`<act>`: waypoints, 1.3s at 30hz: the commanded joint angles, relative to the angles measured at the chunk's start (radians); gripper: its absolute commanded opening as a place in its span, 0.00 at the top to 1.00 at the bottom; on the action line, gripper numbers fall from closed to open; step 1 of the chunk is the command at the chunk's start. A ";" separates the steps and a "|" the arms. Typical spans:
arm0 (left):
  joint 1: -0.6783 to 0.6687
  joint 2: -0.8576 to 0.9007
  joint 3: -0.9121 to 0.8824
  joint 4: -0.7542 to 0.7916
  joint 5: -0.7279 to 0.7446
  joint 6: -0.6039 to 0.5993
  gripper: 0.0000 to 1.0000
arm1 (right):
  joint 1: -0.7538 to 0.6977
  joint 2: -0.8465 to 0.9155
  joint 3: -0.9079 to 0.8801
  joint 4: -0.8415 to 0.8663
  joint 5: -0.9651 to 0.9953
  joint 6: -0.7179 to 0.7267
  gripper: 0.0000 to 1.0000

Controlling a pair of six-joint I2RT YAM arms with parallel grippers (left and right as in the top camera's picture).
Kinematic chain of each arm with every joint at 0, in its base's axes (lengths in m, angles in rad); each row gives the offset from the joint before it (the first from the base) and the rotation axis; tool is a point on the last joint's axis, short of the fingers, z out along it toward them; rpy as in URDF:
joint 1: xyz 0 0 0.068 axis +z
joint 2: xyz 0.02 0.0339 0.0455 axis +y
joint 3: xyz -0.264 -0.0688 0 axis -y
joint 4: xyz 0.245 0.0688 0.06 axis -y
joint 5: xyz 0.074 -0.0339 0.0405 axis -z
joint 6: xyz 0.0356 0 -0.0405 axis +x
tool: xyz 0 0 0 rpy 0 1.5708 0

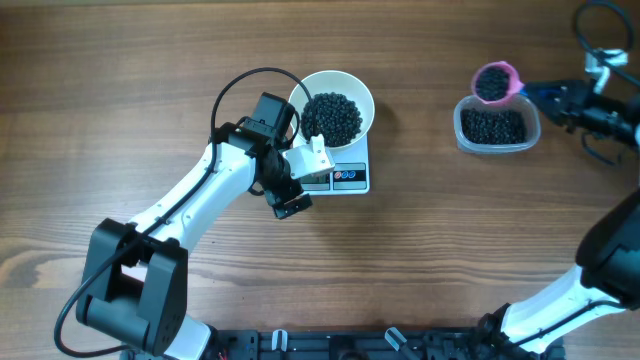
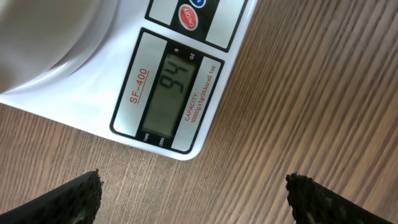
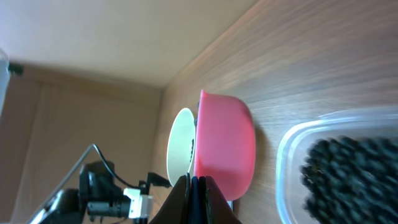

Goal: Scoop item into bowl and weigh 150g on scale
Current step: 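Lift the filled scoop with the right gripper over the bowl, then tilt the scoop with the right gripper to pour beans into the bowl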

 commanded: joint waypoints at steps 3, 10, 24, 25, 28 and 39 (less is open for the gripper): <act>0.003 0.008 -0.004 -0.001 0.019 0.020 0.00 | 0.187 0.014 -0.004 0.141 -0.056 0.125 0.96; 0.003 0.008 -0.004 -0.001 0.019 0.020 0.00 | 0.436 0.014 -0.004 0.401 0.035 0.342 0.96; 0.003 0.008 -0.004 -0.001 0.019 0.020 0.00 | 0.719 0.009 0.036 0.475 0.472 0.181 0.96; 0.003 0.008 -0.004 -0.001 0.019 0.020 0.00 | 0.729 -0.001 0.053 0.472 0.516 0.181 0.96; 0.003 0.008 -0.004 -0.001 0.019 0.020 0.00 | 0.747 -0.064 0.073 0.457 0.620 0.169 0.96; 0.004 0.008 -0.004 -0.001 0.019 0.020 0.00 | 0.856 -0.220 0.074 0.319 0.914 -0.058 0.96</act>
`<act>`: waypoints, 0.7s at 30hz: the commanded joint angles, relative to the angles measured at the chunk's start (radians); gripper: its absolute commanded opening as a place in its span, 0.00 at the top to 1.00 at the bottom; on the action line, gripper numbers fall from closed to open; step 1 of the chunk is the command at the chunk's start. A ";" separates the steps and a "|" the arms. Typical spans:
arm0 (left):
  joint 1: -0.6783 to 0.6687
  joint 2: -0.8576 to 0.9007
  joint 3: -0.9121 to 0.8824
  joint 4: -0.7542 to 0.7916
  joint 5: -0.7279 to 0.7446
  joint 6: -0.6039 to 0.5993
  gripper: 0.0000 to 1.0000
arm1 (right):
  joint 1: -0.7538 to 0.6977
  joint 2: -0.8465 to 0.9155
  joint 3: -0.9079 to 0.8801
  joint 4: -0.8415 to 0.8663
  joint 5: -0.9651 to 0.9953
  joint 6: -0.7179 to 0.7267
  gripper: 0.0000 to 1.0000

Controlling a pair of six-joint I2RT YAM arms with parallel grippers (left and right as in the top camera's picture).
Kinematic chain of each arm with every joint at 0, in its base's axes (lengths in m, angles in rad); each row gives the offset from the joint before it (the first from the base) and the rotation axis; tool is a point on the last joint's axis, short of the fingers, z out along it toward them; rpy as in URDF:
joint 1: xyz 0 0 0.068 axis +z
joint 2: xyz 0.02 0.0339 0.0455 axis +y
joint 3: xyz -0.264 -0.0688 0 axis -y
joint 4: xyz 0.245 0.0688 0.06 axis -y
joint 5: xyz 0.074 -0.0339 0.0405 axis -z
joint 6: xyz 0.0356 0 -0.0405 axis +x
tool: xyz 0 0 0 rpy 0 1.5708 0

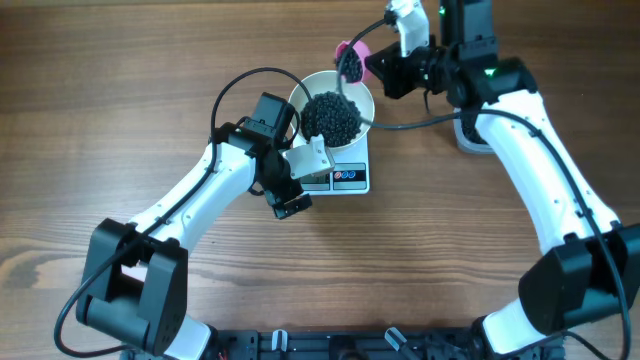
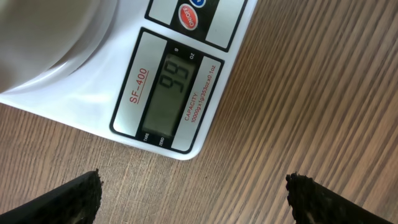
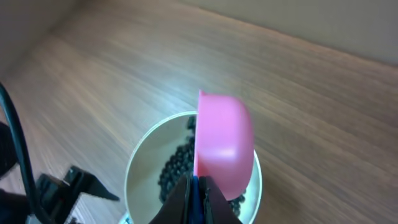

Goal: Scoop item into bowl and weigh 150g on scale
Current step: 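Tilt the scoop with the right gripper to pour beans into the bowl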

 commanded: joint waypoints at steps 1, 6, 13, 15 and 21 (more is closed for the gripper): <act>0.003 0.008 -0.004 0.000 0.019 0.019 0.00 | 0.053 -0.022 0.024 -0.043 0.139 -0.114 0.96; 0.002 0.008 -0.004 0.000 0.019 0.019 0.00 | 0.105 -0.022 0.024 -0.082 0.301 -0.258 0.96; 0.002 0.008 -0.004 0.000 0.019 0.019 0.00 | 0.138 -0.022 0.024 -0.082 0.228 -0.375 0.96; 0.003 0.008 -0.004 0.000 0.019 0.019 0.00 | 0.140 -0.022 0.024 -0.088 0.245 -0.375 0.96; 0.003 0.008 -0.004 0.000 0.019 0.019 0.00 | 0.150 -0.022 0.023 -0.095 0.150 -0.346 0.96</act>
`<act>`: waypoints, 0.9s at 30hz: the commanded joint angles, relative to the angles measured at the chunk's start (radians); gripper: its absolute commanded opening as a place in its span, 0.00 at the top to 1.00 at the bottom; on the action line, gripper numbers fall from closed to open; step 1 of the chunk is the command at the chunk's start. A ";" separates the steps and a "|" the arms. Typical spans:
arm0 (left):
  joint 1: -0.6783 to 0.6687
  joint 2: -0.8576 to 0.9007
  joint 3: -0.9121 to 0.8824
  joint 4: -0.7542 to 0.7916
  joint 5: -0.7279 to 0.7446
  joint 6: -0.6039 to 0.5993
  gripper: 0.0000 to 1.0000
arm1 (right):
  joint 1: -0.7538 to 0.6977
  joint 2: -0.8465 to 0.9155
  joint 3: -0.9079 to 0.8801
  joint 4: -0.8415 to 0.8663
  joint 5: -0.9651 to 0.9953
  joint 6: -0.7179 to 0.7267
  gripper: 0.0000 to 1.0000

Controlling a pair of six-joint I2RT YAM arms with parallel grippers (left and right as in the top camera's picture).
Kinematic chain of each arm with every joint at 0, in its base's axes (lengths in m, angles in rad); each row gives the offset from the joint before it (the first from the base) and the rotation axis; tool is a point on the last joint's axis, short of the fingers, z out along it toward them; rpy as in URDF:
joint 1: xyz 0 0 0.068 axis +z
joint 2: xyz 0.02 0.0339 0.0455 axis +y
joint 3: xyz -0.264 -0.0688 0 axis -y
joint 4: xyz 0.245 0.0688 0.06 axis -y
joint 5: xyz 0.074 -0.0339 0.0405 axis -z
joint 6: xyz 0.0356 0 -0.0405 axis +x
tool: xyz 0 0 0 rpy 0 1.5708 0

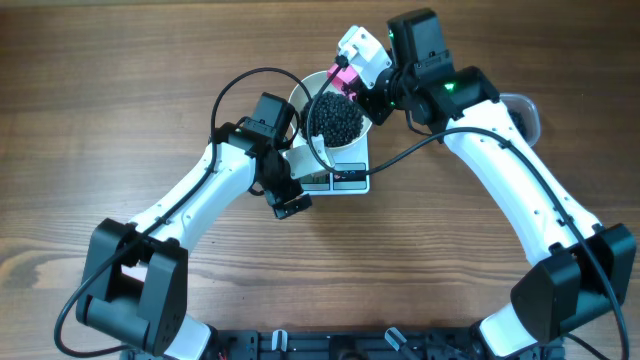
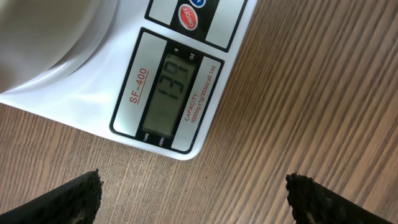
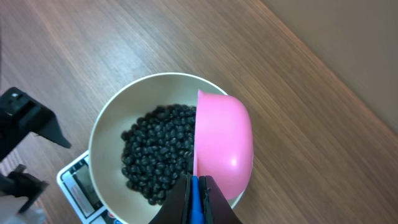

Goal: Scoop item into bowl and weigh 150g on scale
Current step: 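Tilt the scoop with the right gripper to pour beans into the bowl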

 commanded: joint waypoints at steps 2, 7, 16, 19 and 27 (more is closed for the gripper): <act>0.003 0.008 -0.004 0.000 0.019 0.019 0.00 | 0.019 -0.021 0.022 -0.014 0.003 0.007 0.96; 0.003 0.008 -0.004 0.000 0.019 0.019 0.00 | 0.018 -0.021 0.022 -0.031 0.045 0.010 0.96; 0.003 0.008 -0.004 0.000 0.019 0.019 0.00 | 0.021 -0.021 0.022 -0.041 0.115 0.008 0.96; 0.003 0.008 -0.004 0.000 0.019 0.019 0.00 | 0.018 -0.021 0.022 -0.034 0.023 -0.039 0.96; 0.003 0.008 -0.004 0.000 0.019 0.019 0.00 | 0.011 -0.021 0.022 -0.014 -0.041 0.008 0.96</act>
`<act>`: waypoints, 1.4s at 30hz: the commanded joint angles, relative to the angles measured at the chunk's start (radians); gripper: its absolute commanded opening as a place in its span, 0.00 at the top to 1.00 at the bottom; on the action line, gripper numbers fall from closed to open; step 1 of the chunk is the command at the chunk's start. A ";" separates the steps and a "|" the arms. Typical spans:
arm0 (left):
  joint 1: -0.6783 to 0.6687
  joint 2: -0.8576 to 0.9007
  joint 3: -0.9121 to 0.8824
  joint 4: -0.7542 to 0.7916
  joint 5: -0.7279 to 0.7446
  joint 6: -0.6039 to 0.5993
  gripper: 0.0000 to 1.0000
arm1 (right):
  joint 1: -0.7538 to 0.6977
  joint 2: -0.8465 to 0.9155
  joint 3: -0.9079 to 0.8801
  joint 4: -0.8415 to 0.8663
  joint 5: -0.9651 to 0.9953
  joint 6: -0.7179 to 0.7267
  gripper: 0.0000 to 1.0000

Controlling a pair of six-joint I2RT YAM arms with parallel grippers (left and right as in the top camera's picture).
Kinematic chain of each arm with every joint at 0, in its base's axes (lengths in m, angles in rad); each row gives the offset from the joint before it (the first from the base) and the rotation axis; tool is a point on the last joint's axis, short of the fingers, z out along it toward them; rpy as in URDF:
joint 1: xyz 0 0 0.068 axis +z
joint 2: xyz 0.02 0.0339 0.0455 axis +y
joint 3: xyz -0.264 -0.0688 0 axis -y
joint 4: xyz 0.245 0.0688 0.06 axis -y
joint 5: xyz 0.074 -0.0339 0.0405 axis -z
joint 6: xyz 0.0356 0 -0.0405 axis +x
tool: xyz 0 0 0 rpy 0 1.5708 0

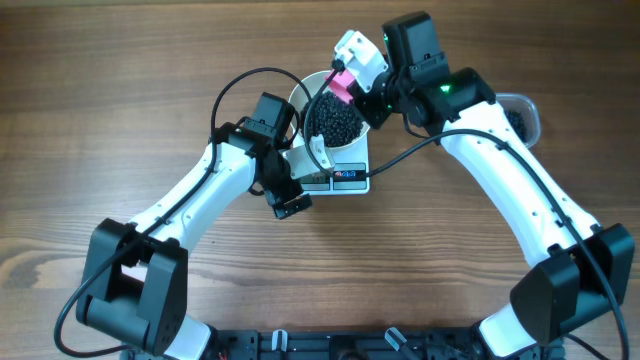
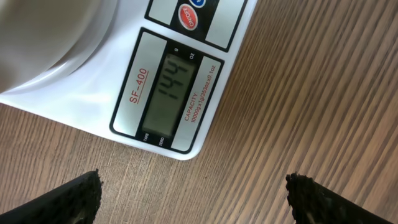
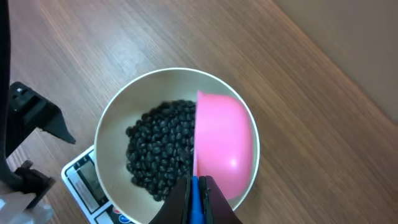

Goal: Scoop item into bowl and weigh 150g on scale
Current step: 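Tilt the scoop with the right gripper to pour beans into the bowl, then move the scoop with the right gripper back into the bean tub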

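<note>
A white bowl [image 3: 112, 130] heaped with black beans [image 3: 158, 146] stands on the white scale [image 2: 124, 93], whose display [image 2: 171, 90] reads 144. My right gripper [image 3: 196, 193] is shut on the blue handle of a pink scoop [image 3: 224, 146], tipped on its side over the bowl's right half; overhead the scoop [image 1: 342, 84] shows at the bowl's [image 1: 300, 95] far rim. My left gripper [image 2: 193, 196] hangs open just in front of the scale, over bare wood, holding nothing.
A clear tub of black beans [image 1: 520, 115] sits at the far right, mostly hidden by my right arm. My left arm's black cable [image 1: 235, 85] loops beside the bowl. The wooden table [image 1: 120, 100] spreads around both arms.
The scale reading rose from 139 to 144. My right gripper with the pink scoop shifted slightly over the bowl. The left gripper has not moved.
The scoop was full of beans at the tub on the right and the scale read 94. Then it was at the bowl's far rim, reading 99. Then it was tipped over the bowl at 139, and now 144.
</note>
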 commanded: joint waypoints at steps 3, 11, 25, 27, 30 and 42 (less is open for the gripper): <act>0.002 0.008 -0.004 0.000 0.019 0.020 0.00 | -0.013 -0.021 0.022 0.018 -0.032 0.090 0.96; 0.003 0.008 -0.004 0.000 0.019 0.020 0.00 | -0.253 -0.085 0.024 0.077 -0.301 0.546 0.96; 0.003 0.008 -0.004 0.000 0.019 0.020 0.00 | -0.597 -0.181 0.000 -0.496 0.194 0.577 0.96; 0.002 0.008 -0.004 0.000 0.019 0.020 0.00 | -0.600 -0.171 0.000 -0.411 0.251 0.546 0.96; 0.003 0.008 -0.004 0.000 0.019 0.020 0.00 | -0.600 -0.132 0.000 -0.376 0.257 0.474 0.96; 0.003 0.008 -0.004 0.000 0.019 0.020 0.00 | -0.600 0.145 0.000 -0.254 0.022 0.452 0.96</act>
